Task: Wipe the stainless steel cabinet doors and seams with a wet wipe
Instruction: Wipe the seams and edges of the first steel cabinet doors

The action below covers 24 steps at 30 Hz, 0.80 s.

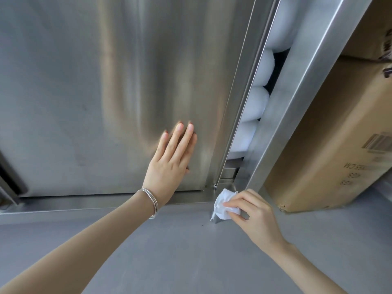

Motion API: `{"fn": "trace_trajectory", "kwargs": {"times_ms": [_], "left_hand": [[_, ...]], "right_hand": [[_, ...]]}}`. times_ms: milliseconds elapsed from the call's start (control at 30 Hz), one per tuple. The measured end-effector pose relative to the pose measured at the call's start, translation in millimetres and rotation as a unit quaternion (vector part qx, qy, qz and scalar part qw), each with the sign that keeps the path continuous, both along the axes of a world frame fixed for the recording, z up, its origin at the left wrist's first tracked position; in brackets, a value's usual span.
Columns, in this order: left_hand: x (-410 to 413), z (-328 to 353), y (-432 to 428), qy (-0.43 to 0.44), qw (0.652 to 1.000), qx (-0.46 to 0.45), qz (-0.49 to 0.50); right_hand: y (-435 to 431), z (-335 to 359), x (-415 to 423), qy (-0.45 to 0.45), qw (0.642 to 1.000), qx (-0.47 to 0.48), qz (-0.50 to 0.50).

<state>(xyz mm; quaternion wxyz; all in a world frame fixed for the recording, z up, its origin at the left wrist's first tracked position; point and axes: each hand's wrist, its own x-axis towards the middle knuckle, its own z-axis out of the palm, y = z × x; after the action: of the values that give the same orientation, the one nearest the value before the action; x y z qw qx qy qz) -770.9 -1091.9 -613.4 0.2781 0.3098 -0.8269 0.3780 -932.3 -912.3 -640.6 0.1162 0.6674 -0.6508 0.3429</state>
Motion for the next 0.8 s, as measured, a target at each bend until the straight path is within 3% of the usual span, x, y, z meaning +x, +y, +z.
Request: {"fn": "trace_trajectory", "kwargs": {"times_ms": [567,667,800], "left_hand": [[-46,10,33,-0.004,1.0,0.022,0.019],[-40,17,49,0.018,0.996,0.085,-0.023],[-32,42,74,-0.015,0.979,0.168,-0.117]], "right_hand": [[31,7,-27,0.011,0.997,-0.034,-0.066],[32,16,-28,0.037,0.996,-0.033,-0.075],[42,46,-45,0.135,0.984,-0.033,-0.113]]}}
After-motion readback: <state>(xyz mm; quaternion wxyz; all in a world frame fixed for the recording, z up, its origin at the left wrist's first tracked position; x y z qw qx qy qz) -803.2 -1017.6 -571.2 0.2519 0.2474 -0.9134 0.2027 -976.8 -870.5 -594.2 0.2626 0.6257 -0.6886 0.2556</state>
